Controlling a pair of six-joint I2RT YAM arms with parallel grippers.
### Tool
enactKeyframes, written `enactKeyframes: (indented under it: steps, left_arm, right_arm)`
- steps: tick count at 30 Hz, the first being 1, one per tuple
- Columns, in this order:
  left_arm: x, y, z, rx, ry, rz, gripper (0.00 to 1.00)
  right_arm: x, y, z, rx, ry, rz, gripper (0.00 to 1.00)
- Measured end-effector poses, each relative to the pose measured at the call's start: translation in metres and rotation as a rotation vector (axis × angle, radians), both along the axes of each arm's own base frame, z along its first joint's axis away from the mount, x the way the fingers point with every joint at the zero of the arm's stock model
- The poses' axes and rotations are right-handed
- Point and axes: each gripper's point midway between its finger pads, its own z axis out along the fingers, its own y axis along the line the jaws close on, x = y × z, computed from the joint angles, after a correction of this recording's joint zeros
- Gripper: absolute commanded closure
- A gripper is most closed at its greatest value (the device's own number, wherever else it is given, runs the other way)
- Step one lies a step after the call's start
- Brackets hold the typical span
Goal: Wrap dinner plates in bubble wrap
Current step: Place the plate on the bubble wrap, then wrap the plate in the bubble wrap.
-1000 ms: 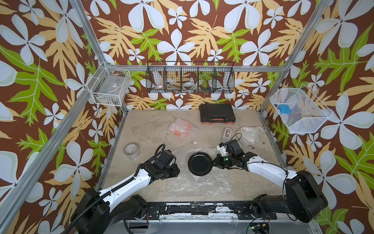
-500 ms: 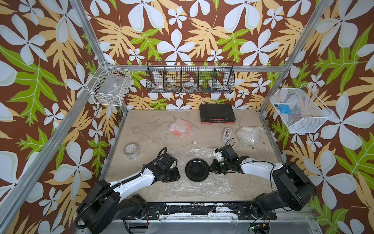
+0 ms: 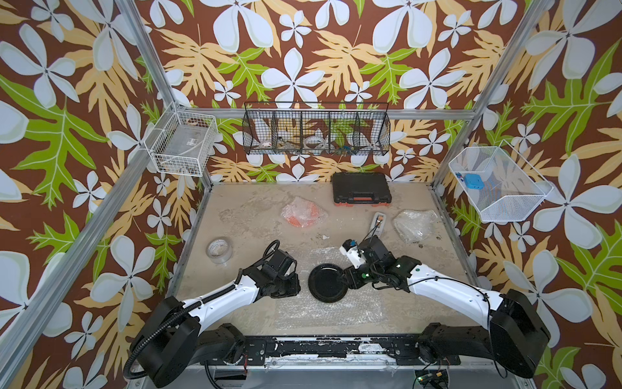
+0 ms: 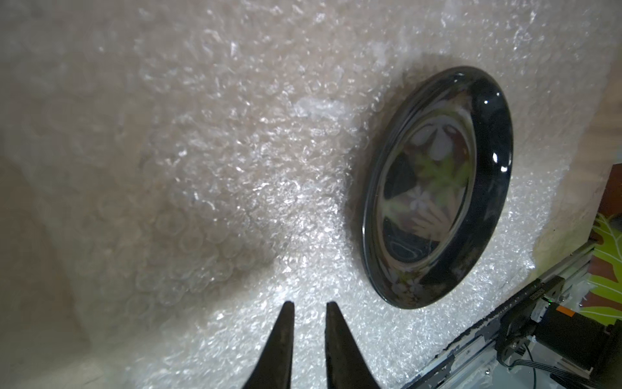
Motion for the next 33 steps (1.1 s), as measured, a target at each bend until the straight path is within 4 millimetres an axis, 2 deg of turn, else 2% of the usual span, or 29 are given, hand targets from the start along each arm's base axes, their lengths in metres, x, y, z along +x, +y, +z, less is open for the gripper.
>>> enactKeyframes:
  steps: [3,5,7,10,12,16,20,25,29,33]
  left_arm:
    - [-0.002,-0.001,0.003,-0.032,-0.014,0.008,0.79]
    - [-0.004,0.002,0.004,-0.040,-0.011,0.028,0.79]
    - [-0.005,0.005,0.002,-0.034,-0.009,0.048,0.79]
    - [-0.010,0.012,-0.007,-0.017,0.017,0.077,0.79]
    - [-0.015,0.016,-0.015,-0.006,0.042,0.091,0.79]
    - [-0.023,0.021,-0.027,0.009,0.086,0.110,0.79]
    - [-0.022,0.018,-0.028,-0.012,0.089,0.118,0.79]
    - [-0.020,0.016,-0.028,-0.022,0.088,0.120,0.80]
    - [-0.020,0.015,-0.029,-0.026,0.086,0.120,0.80]
    - [-0.020,0.016,-0.028,-0.028,0.084,0.122,0.80]
  right_arm:
    - [-0.031,0.014,0.005,-0.026,-0.130,0.213,0.51]
    - [-0.059,0.029,0.010,-0.048,-0.252,0.402,0.50]
    - [-0.080,0.033,0.004,-0.094,-0.354,0.563,0.50]
    - [-0.097,0.014,-0.029,-0.251,-0.419,0.718,0.48]
    - [-0.106,0.002,-0.044,-0.316,-0.439,0.797,0.46]
    - [-0.106,-0.008,-0.060,-0.403,-0.498,0.868,0.41]
    - [-0.105,-0.010,-0.076,-0.467,-0.522,0.901,0.43]
    - [-0.101,-0.007,-0.085,-0.489,-0.539,0.899,0.45]
    - [-0.097,-0.002,-0.084,-0.487,-0.577,0.885,0.46]
    - [-0.094,-0.001,-0.084,-0.494,-0.596,0.874,0.58]
